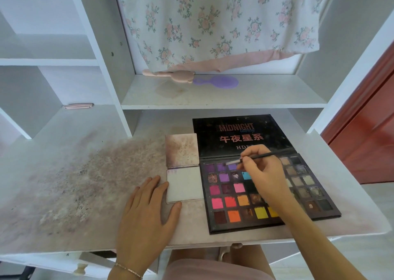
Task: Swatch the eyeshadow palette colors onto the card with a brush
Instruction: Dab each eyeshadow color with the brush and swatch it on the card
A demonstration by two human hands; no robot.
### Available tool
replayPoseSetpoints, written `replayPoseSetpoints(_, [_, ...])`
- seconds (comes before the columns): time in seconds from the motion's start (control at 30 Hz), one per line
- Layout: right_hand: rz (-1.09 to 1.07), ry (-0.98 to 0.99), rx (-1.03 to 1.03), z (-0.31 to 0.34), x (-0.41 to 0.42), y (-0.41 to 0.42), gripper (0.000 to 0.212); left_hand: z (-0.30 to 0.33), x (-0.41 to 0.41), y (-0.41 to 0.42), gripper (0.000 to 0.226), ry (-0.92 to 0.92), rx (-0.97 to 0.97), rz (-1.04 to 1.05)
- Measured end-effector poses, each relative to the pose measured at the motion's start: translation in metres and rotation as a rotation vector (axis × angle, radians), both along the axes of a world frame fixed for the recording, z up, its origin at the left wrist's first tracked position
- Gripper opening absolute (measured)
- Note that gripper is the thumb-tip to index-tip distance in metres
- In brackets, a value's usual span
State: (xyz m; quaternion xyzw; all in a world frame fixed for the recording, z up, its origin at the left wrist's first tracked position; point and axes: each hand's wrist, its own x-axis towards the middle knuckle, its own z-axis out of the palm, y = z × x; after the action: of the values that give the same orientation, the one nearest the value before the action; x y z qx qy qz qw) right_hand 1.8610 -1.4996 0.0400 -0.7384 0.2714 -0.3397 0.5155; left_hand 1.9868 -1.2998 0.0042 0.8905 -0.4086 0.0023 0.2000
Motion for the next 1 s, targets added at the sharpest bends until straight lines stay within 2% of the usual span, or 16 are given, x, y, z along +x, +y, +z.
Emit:
replayPoseSetpoints(0.37, [0.195, 0.078, 0.069, -0.006, 0.066, 0.028, 0.016, 0.001, 0.001, 0.000, 0.053, 0.026, 0.010, 0.006])
replayPoseSetpoints(0.53, [0.183, 0.073, 0.046, -0.010, 0.069, 0.029, 0.019, 0.000, 0.000, 0.001, 0.048, -0.058, -0.001, 0.003])
replayPoseSetpoints(1.0, [0.193, 0.167, -0.038, -0.015, 0.071, 0.026, 0.022, -0.003, 0.001, -0.001, 0.049, -0.092, -0.020, -0.002])
